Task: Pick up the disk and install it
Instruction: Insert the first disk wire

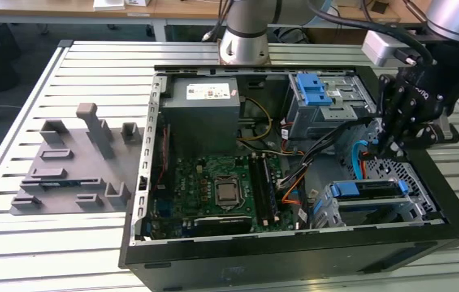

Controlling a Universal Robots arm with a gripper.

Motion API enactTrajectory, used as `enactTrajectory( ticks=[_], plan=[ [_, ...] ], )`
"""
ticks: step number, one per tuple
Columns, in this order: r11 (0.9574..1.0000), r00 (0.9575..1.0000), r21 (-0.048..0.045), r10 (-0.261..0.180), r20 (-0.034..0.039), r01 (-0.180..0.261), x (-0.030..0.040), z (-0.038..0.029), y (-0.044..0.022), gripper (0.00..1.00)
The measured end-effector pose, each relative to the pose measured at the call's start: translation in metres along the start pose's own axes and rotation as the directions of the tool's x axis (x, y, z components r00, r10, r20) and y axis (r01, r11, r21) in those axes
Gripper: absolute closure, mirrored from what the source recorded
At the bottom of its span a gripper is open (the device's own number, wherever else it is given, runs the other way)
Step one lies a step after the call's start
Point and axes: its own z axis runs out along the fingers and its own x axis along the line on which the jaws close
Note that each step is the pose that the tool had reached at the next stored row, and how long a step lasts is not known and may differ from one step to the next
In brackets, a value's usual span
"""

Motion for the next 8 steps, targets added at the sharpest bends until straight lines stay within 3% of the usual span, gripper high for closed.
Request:
enactTrajectory(
  ticks=[2, 3, 8],
  plan=[
    [1.0, 1.0, 0.0, 0.0, -0.0035, 0.0, -0.0002, 0.0004, 0.0, 0.76],
    [1.0, 1.0, 0.0, 0.0, -0.004, 0.0, -0.0002, 0.0005, 0.0, 0.83],
    [1.0, 1.0, 0.0, 0.0, -0.0035, 0.0, -0.0004, 0.0007, 0.0, 0.84]
  ],
)
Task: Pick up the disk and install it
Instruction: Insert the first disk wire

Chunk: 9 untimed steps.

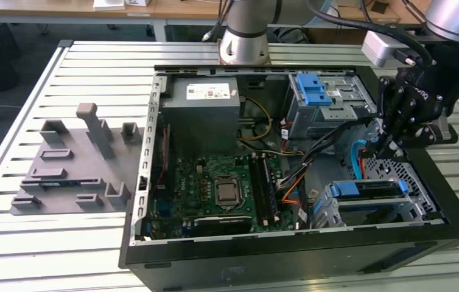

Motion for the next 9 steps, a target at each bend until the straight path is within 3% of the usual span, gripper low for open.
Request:
enactTrajectory(
  ticks=[9],
  plan=[
    [1.0, 1.0, -0.0036, 0.001, 0.0005, -0.001, 0.0018, 0.0041, -0.0006, 0.84]
  ],
)
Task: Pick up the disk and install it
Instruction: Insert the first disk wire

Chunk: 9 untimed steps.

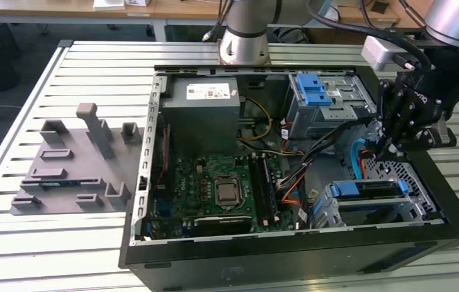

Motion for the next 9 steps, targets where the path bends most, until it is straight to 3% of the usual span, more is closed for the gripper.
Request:
enactTrajectory(
  ticks=[6, 9],
  plan=[
    [0.9992, 0.9992, -0.0053, 0.041, -0.001, -0.041, 0.0007, 0.003, 0.0, 0.84],
    [0.9992, 0.9992, -0.0054, 0.041, -0.0019, -0.041, 0.0006, 0.0037, 0.0, 0.84]
  ],
)
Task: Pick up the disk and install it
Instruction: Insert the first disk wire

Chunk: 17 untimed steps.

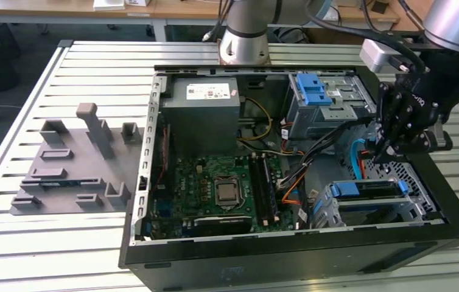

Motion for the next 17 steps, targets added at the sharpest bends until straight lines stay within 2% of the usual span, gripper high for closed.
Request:
enactTrajectory(
  ticks=[5, 11, 17],
  plan=[
    [1.0, 1.0, -0.0007, 0.0, -0.0008, 0.0, 0.0017, 0.0016, -0.0001, 0.84],
    [1.0, 1.0, -0.001, 0.0, -0.001, 0.0, 0.0077, 0.0033, -0.0004, 0.84],
    [1.0, 1.0, -0.001, 0.0, -0.0009, 0.0, 0.0082, 0.0034, -0.0004, 0.84]
  ],
)
